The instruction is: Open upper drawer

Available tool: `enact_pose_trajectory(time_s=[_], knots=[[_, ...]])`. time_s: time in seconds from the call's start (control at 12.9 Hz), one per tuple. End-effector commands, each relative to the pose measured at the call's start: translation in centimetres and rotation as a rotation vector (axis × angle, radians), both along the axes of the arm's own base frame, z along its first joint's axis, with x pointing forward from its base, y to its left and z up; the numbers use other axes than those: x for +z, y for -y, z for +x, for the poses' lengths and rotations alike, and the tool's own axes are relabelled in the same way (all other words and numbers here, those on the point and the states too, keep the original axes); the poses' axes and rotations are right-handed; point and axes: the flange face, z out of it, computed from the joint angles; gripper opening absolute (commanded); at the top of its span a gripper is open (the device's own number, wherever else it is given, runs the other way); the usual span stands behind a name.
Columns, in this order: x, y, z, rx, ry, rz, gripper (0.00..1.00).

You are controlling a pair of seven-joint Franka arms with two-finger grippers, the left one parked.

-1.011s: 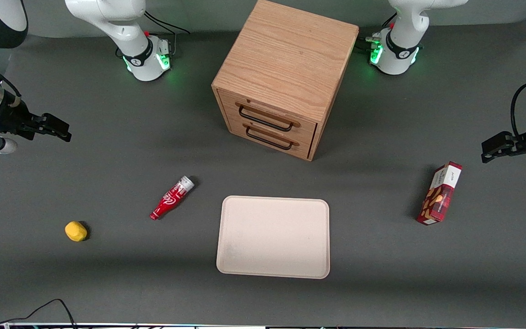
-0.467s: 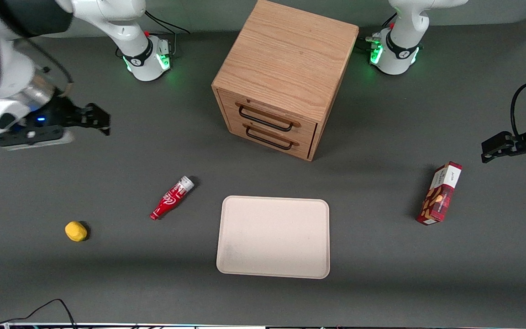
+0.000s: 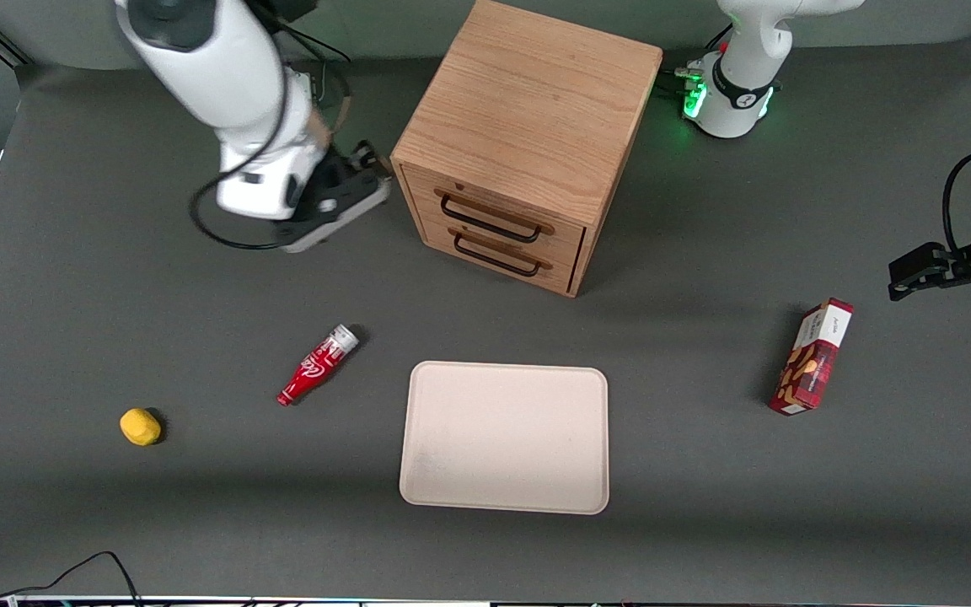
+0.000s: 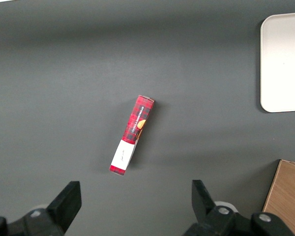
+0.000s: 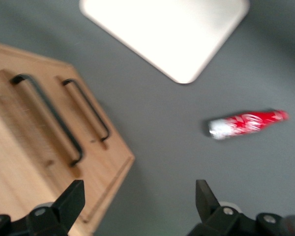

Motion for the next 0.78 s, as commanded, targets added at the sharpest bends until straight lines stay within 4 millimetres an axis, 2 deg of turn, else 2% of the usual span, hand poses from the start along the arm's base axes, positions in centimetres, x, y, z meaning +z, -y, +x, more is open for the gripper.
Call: enact_pose_trajectory(time_s=[0.0,0.23,0.7], knots=[[-3.0,-4.7,0.8,0.103,-0.031,0.087,1.0],[-5.8,-9.8,-1.1,0.255,0.041,0.096,1.0],[-10.3,-11.1,-1.4,0.317,0.005,0.099,1.0]])
